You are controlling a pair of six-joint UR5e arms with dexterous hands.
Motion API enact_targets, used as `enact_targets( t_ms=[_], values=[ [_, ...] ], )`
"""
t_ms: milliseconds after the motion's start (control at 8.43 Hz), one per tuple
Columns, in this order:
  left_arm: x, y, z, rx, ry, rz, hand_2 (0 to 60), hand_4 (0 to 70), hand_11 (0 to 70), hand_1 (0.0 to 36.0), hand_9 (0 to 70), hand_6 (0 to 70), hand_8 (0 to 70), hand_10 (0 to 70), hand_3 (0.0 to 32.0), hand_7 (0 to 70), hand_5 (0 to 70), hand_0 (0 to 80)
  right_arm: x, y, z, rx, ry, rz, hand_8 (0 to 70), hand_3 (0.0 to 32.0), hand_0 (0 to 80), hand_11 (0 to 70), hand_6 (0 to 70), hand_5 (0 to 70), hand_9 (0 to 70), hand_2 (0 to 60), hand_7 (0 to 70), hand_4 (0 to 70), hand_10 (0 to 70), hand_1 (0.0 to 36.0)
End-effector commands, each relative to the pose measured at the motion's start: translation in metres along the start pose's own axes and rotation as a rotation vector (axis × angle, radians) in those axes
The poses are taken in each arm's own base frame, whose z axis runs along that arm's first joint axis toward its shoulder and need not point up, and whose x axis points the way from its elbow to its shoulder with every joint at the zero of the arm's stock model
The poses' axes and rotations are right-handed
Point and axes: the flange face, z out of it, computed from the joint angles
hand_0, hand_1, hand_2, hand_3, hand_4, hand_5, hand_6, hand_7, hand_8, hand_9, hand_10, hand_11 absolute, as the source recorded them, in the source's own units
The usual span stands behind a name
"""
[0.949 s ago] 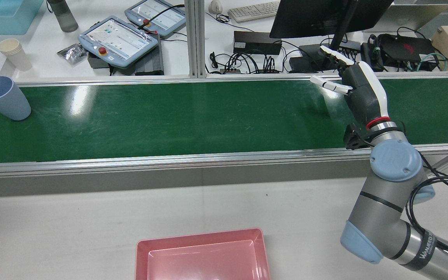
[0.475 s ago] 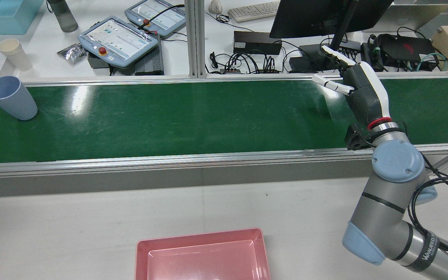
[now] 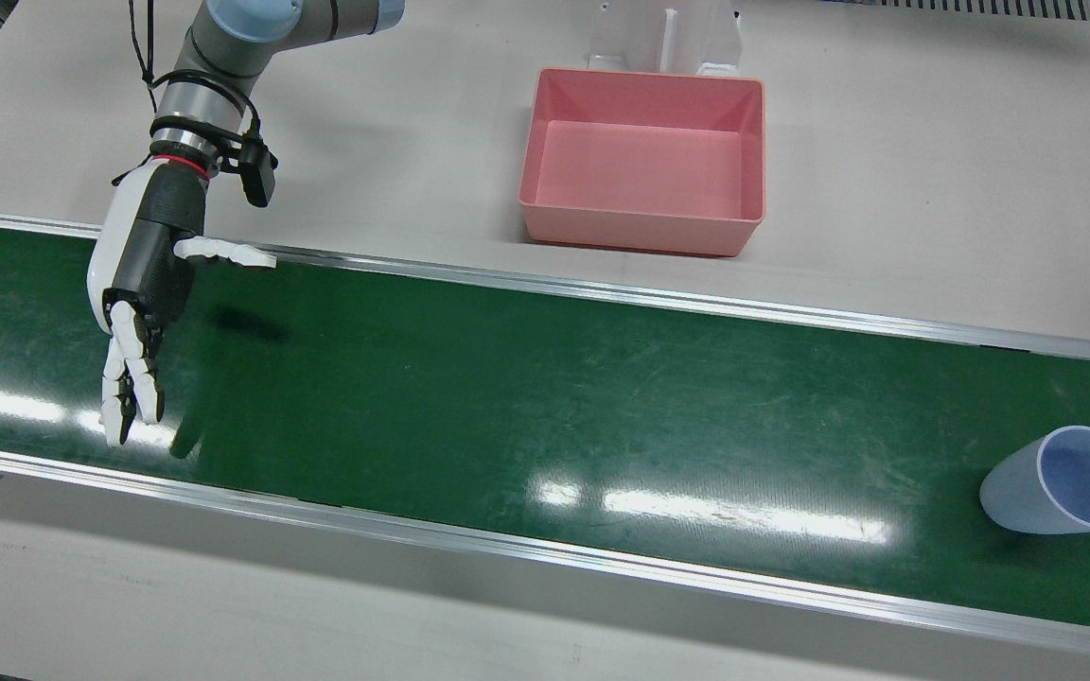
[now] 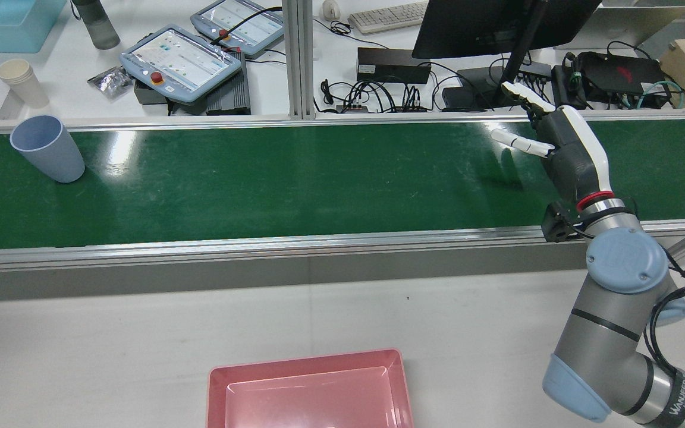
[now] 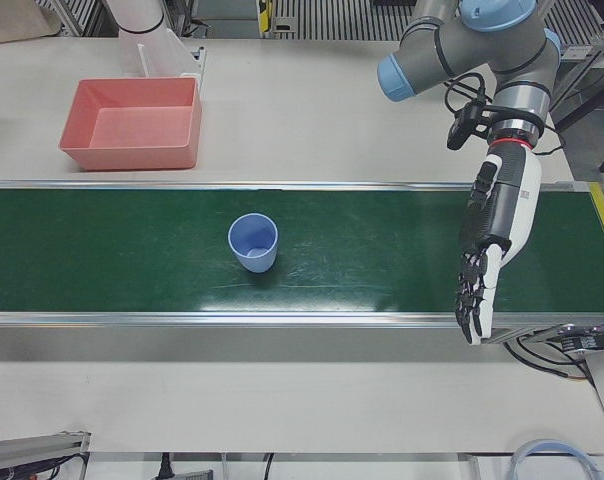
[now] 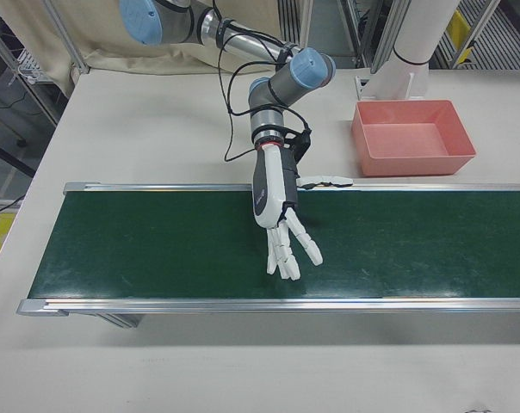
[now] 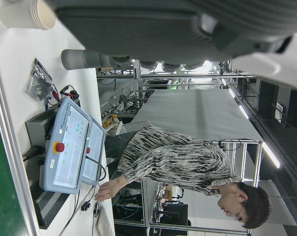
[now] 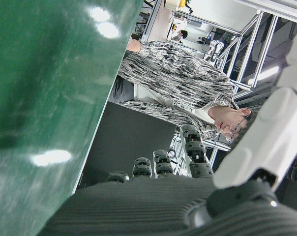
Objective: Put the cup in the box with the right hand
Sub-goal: 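Hold the right hand open on the belt as the blue cup approaches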
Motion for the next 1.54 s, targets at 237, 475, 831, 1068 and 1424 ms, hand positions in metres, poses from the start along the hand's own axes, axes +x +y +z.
enact_targets(
  t_ms=[237,475,831,1068,1424],
  values=[
    [0.0,0.0,0.0,0.0,-0.001,0.0,0.0,0.0,0.0,0.0,0.0,0.0,0.0,0.0,0.0,0.0,0.0,0.0,0.009,0.012,0.01,-0.01,-0.002,0.001,3.2,0.0,38.0,1.1,5.0,2.8,8.9,16.2,18.2,0.0,0.0,10.5],
    [0.0,-0.001,0.0,0.0,-0.001,0.0,0.0,0.0,0.0,0.0,0.0,0.0,0.0,0.0,0.0,0.0,0.0,0.0,0.011,0.032,0.018,-0.032,-0.01,-0.002,3.4,0.0,37.9,1.2,5.2,2.8,9.5,17.5,19.4,0.0,0.2,10.6],
    [0.0,0.0,0.0,0.0,-0.001,0.0,0.0,0.0,0.0,0.0,0.0,0.0,0.0,0.0,0.0,0.0,0.0,0.0,0.015,0.04,0.024,-0.039,-0.014,-0.016,3.9,0.0,38.1,1.3,5.8,2.6,10.7,20.3,22.8,1.1,0.3,10.9],
    [0.0,0.0,0.0,0.0,-0.001,0.0,0.0,0.0,0.0,0.0,0.0,0.0,0.0,0.0,0.0,0.0,0.0,0.0,0.016,0.036,0.024,-0.032,-0.013,-0.021,3.6,0.0,37.8,1.1,5.5,2.5,10.0,18.0,20.8,0.3,0.1,10.3],
    [0.0,0.0,0.0,0.0,0.001,0.0,0.0,0.0,0.0,0.0,0.0,0.0,0.0,0.0,0.0,0.0,0.0,0.0,0.016,0.037,0.025,-0.033,-0.013,-0.021,3.5,0.0,33.7,0.0,4.3,1.9,8.2,18.2,15.5,3.2,0.0,9.0]
  ],
)
